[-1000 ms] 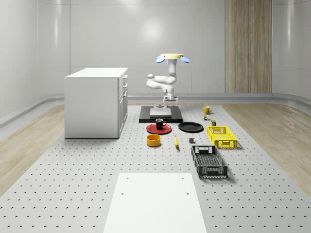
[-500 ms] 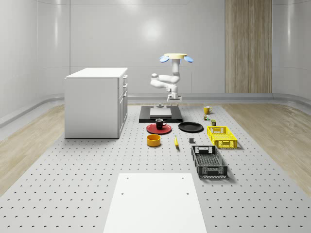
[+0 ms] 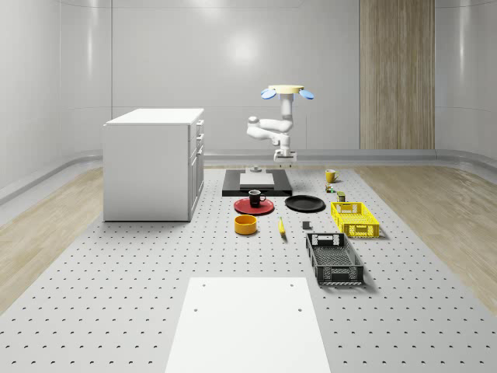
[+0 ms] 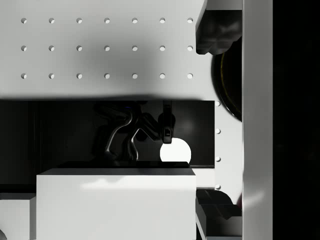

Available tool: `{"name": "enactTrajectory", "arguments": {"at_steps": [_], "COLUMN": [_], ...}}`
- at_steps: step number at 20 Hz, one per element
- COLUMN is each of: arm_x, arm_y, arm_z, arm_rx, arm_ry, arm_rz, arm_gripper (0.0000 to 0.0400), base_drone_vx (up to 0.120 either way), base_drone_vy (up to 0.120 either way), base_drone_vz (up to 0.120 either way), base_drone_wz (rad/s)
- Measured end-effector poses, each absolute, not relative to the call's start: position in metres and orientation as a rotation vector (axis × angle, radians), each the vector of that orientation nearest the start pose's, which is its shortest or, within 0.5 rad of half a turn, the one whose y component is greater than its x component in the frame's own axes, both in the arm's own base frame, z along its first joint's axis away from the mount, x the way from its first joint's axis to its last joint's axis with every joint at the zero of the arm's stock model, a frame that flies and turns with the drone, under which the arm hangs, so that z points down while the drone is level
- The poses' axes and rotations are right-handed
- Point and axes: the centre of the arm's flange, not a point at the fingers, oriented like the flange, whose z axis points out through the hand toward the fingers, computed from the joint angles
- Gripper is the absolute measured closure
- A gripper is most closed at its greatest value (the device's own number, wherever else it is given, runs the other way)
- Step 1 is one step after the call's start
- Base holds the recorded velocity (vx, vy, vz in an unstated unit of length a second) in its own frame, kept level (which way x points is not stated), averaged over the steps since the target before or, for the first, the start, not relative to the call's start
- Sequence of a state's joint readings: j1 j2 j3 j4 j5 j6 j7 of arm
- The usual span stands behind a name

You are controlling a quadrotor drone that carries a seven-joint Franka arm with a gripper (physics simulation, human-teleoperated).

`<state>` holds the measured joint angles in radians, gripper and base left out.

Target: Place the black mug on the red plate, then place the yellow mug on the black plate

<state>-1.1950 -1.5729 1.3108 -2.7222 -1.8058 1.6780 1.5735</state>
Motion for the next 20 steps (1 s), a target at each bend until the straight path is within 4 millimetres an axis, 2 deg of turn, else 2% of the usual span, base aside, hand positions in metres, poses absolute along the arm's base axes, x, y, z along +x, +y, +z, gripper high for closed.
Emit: {"name": "enactTrajectory", "arguments": {"at_steps": [20], "arm_x": [0.3447], "arm_y": [0.048], "arm_z": [0.5207], "arm_rx": [0.001], "arm_ry": [-0.002], "arm_rz": [0.786], "arm_gripper": [0.0], "base_drone_vx": [-0.12], "base_drone_vy": [0.12], "base_drone_vz": [0.0], "base_drone_wz": [0.0]}}
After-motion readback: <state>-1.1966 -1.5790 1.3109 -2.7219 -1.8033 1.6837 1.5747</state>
